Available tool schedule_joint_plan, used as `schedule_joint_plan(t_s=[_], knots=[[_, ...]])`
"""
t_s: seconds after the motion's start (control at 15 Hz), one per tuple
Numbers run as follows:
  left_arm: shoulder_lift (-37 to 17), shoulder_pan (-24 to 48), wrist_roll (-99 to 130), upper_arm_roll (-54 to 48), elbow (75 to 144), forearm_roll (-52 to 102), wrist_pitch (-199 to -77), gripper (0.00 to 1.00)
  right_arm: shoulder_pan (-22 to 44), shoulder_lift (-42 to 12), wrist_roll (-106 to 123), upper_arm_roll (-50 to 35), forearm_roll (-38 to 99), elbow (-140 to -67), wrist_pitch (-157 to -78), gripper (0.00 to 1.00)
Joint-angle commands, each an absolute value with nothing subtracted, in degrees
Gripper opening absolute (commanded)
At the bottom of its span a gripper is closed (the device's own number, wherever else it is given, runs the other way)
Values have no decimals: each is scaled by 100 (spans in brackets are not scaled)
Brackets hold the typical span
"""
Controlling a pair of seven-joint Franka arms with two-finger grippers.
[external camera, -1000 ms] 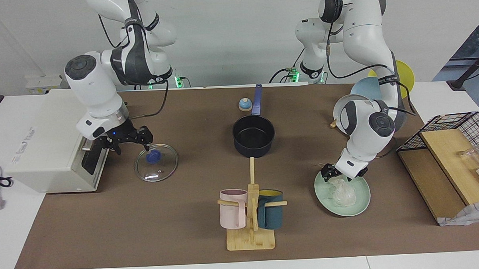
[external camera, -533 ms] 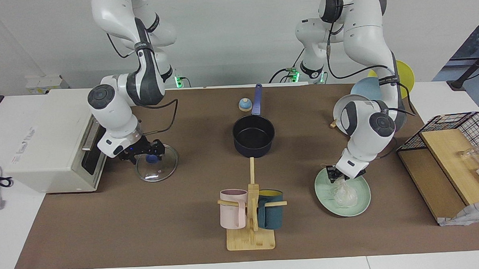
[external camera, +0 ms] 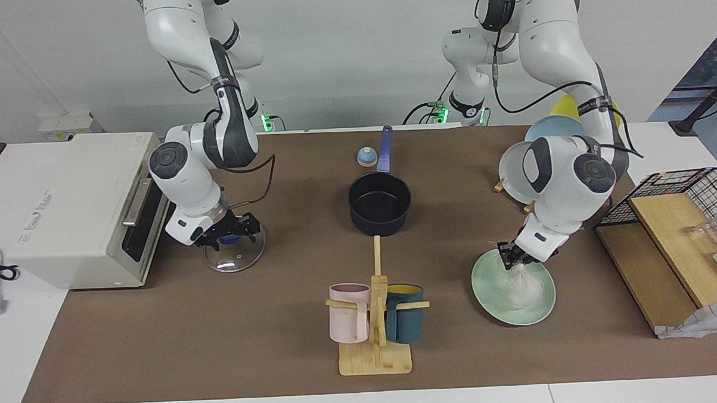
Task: Transfer vermicelli from plate to pot
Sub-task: 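Grasp the vermicelli with the left gripper while the right gripper reaches the lid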
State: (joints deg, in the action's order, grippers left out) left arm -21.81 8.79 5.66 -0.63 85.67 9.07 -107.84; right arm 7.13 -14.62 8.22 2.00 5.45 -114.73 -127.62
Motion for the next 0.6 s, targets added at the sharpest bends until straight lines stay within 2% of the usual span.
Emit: schedule_joint_plan(t_s=[0.0, 0.2, 0.33, 0.4, 0.53], knots=[[-1514, 975, 1429, -96, 8561, 1194, -9996, 0, 659, -1266, 1028, 193, 633, -11830, -13017, 100], [-925, 1431, 2388, -176, 8665, 1283, -9389, 0, 633, -1231, 1194, 193, 615, -11891, -12955, 100], [-765, 1878, 2749, -176, 8762, 1388, -9098, 0, 537, -1222, 1344, 202, 580, -11900, -12868, 100], [-669, 2116, 2977, -176, 8937, 1432, -9166, 0, 493, -1222, 1406, 202, 580, -11900, -12815, 100], [-292, 2582, 3365, -184, 9716, 1511, -9691, 0, 440, -1213, 1424, 202, 554, -11900, -12762, 100]])
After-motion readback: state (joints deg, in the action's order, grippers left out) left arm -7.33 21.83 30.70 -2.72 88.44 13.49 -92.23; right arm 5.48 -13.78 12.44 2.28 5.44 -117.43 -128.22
